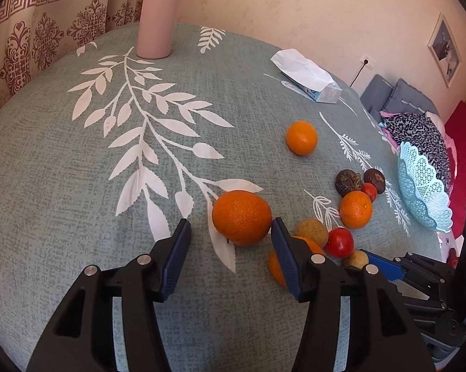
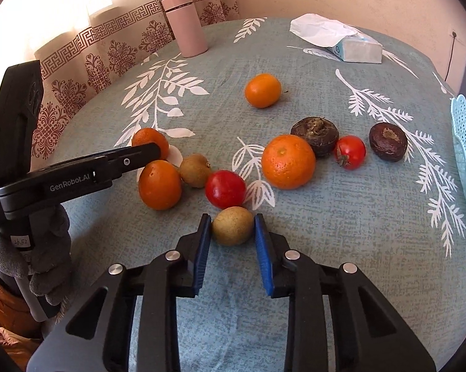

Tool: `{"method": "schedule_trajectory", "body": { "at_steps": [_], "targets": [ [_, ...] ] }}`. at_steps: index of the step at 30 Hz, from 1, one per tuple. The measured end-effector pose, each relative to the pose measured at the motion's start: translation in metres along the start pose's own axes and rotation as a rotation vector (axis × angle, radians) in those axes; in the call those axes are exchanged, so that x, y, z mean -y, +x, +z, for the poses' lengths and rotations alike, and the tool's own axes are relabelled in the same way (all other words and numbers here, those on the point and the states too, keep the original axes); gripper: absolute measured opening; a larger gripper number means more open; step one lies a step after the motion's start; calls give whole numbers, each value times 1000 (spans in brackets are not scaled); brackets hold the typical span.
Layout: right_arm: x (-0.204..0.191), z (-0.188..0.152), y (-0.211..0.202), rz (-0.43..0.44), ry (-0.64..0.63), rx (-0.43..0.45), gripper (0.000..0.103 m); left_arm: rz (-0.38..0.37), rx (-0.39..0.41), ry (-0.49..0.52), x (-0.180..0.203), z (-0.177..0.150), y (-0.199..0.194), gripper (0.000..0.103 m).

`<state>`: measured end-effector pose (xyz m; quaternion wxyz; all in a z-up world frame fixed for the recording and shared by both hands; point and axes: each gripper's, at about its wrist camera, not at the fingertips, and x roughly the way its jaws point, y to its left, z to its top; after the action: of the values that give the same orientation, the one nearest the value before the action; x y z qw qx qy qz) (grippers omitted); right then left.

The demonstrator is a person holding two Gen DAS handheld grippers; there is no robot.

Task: Organize fruits
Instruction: 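Grasp the large orange with the left tool while the right tool grasps a small brown fruit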

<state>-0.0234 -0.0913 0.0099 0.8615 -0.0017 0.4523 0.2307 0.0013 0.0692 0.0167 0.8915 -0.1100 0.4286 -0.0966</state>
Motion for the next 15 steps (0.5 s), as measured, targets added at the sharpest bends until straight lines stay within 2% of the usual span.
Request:
{"method": "schedule_trajectory", "body": {
  "at_steps": [7,9,10,12,15],
  "targets": [
    [4,1,-18,14,19,52,29,-11,-29,-13,4,7,6,54],
    [7,2,-22,14,30,63,29,7,-31,-1,7,8,8,53],
    [9,2,-24,12,35,70,29,17,-28,7,9,8,9,51],
    [14,2,-28,8,49,83,29,40,-21,24,11,7,9,39],
    [24,4,-38,-5,73,110,29,38,-13,26,10,5,7,39]
  ]
}}
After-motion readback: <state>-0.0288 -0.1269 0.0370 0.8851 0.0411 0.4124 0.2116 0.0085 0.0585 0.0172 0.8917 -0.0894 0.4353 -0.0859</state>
